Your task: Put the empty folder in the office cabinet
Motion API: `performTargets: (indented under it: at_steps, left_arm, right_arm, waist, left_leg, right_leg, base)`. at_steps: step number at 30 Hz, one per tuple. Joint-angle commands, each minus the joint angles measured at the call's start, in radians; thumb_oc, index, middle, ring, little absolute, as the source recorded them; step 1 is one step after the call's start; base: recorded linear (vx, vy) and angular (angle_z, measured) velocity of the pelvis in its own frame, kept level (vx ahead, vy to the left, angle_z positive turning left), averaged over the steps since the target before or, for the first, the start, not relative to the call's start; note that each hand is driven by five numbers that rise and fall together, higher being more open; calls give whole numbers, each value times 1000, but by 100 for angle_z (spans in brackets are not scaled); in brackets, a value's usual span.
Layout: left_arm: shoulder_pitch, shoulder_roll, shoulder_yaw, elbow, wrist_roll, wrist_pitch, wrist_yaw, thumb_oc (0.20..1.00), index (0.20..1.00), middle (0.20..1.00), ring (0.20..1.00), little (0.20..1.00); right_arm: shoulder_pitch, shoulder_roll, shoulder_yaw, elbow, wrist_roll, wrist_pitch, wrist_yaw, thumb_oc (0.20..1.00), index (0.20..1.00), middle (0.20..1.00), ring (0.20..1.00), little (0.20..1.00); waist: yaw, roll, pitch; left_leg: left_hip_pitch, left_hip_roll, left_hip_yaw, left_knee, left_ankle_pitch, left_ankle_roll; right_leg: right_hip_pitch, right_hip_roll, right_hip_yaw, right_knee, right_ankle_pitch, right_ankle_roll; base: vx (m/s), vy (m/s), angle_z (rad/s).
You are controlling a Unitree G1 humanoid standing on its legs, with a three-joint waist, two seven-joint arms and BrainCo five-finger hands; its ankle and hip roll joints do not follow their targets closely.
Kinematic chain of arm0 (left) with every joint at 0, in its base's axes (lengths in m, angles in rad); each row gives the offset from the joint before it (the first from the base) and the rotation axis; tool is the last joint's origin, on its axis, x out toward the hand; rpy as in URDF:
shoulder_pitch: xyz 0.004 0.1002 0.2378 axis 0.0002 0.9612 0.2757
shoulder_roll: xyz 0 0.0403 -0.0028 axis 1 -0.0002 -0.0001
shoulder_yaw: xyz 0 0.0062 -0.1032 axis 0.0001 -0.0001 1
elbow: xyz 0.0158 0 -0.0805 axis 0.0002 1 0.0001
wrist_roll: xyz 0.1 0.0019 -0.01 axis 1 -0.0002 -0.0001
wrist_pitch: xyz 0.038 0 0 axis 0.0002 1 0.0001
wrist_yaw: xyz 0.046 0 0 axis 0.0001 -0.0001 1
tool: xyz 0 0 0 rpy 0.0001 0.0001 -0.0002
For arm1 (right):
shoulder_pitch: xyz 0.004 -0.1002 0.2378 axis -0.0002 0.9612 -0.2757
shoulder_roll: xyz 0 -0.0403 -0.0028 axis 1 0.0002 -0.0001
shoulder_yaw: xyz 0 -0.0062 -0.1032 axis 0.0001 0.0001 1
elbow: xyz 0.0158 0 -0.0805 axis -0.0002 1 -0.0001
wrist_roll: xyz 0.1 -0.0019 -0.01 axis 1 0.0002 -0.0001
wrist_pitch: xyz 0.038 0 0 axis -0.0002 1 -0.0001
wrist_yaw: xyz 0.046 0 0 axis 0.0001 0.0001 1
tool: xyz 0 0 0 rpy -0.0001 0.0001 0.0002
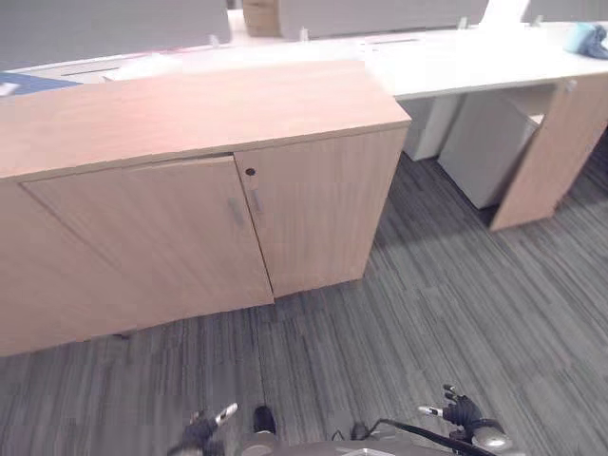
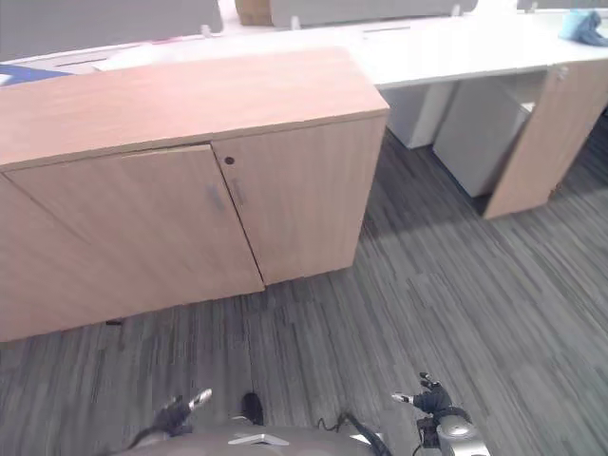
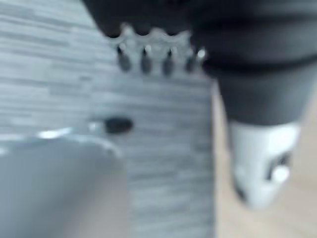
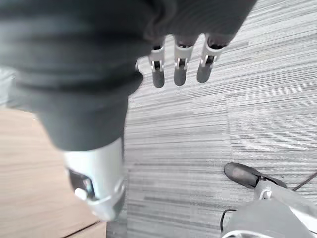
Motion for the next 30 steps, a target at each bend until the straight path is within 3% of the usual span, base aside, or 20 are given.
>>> performTargets:
  at_steps: [1, 3, 4, 9, 14, 20, 30]
  left_arm:
    - [-201, 79, 55, 68, -7, 13, -71, 1000, 1000, 1000, 1000, 1000]
    - [-146, 36, 57, 144, -14, 54, -139, 1000, 1000, 1000, 1000, 1000]
    - [-142, 26, 55, 162, -22, 71, -152, 1000, 1000, 1000, 1000, 1000]
    - [-158, 18, 41, 183, -2, 111, -144, 1000, 1000, 1000, 1000, 1000]
    - [-176, 26, 40, 227, -9, 165, -133, 1000, 1000, 1000, 1000, 1000]
    - [-181, 14, 19, 254, 5, 175, -150, 1000, 1000, 1000, 1000, 1000]
    - [-179, 9, 29, 260, -52, 195, -137, 1000, 1000, 1000, 1000, 1000]
  right_arm:
    - [-78, 5, 44, -43, -25, -15, 65, 1000, 1000, 1000, 1000, 1000]
    - [-116, 22, 73, 35, -100, 17, 74, 1000, 1000, 1000, 1000, 1000]
    - [-127, 25, 73, 62, -100, 28, 61, 1000, 1000, 1000, 1000, 1000]
    - [-154, 43, 81, 102, -110, 59, 56, 1000, 1000, 1000, 1000, 1000]
    - [-168, 71, 81, 163, -48, 81, 25, 1000, 1000, 1000, 1000, 1000]
    - [-163, 93, 68, 194, -31, 39, -23, 1000, 1000, 1000, 1000, 1000]
    - [-149, 98, 73, 183, -43, 58, -24, 1000, 1000, 1000, 1000, 1000]
  waist:
    - [-10, -25, 48]
    - [37, -29, 53]
    - [44, -36, 57]
    - [57, -50, 50]
    - [46, -25, 25]
    - [40, -29, 10]
    - [35, -35, 5]
  left_leg:
    - [101, -86, 10, -2, -170, 37]
    - [108, -83, 4, 19, -161, 26]
    - [103, -97, 17, 92, -199, 34]
    - [86, -137, 35, 188, -276, 64]
    - [138, -136, 30, 9, -209, 65]
    - [143, -152, 25, -2, -223, 82]
    - [153, -159, 42, -2, -233, 93]
  right_leg:
    - [-59, -34, 24, 27, 17, 46]
    - [-20, -38, -49, -1, 17, 31]
    - [-13, -49, -68, -1, 20, 29]
    - [-8, -65, -83, -11, 37, 31]
    - [-18, -46, -78, -8, 40, 44]
    - [-19, -42, -51, -23, 48, 50]
    - [-9, -43, -38, -31, 49, 51]
  base:
    - [-365, -609, 111]
    - [-227, -303, 138]
    - [-133, -116, 89]
    - [-60, -1, 27]
    - [40, 81, 15]
    - [45, 59, -7]
    - [29, 26, -3]
